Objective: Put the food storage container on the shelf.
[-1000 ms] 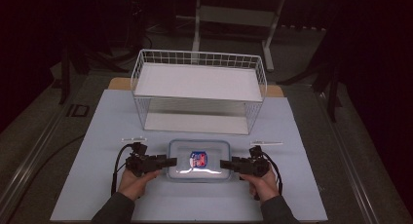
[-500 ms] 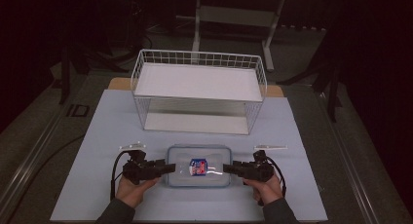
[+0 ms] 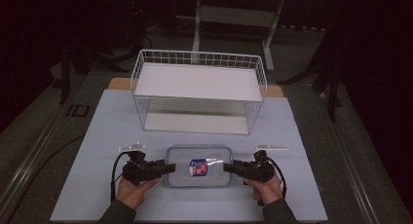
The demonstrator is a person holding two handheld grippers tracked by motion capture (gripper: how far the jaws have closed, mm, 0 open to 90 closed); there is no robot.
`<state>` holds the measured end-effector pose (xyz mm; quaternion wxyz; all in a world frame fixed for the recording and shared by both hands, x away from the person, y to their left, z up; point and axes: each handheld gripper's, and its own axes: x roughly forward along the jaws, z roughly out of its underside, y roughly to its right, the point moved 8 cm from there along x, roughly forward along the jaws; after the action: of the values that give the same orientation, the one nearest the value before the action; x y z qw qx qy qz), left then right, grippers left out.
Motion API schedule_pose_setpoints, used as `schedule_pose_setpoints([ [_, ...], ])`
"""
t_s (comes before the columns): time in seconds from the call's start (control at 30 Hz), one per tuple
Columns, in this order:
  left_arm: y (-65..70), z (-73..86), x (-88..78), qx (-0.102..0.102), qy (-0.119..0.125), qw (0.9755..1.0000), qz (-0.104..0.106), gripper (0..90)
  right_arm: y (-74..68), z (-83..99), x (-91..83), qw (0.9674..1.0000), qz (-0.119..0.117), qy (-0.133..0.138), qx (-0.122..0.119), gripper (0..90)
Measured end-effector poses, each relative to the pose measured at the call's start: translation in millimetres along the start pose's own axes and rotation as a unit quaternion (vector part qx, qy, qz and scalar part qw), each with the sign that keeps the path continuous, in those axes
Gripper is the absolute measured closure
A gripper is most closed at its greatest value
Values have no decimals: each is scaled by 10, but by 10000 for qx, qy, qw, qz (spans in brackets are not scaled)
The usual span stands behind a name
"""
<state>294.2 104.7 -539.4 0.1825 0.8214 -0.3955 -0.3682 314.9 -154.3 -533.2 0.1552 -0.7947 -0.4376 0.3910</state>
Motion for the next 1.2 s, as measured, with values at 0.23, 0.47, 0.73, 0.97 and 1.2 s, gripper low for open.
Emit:
schedule_pose_setpoints([
  [0.23,11,-48,-41,6,130,9999,14,481,-48,-38,-11,9999,12,97,-101,510],
  [0.47,38,-106,-94,143,241,9996,0,482,-105,-90,-27,9994,21,227,-255,510],
  [0.73,91,-171,-159,332,373,9988,0,482,-178,-154,-61,9984,25,370,-434,510],
  [0.97,121,-202,-187,428,423,9982,10,483,-218,-191,-91,9974,35,452,-557,510],
  [1.2,164,-248,-228,548,542,9970,19,483,-273,-237,-125,9961,25,557,-678,511],
])
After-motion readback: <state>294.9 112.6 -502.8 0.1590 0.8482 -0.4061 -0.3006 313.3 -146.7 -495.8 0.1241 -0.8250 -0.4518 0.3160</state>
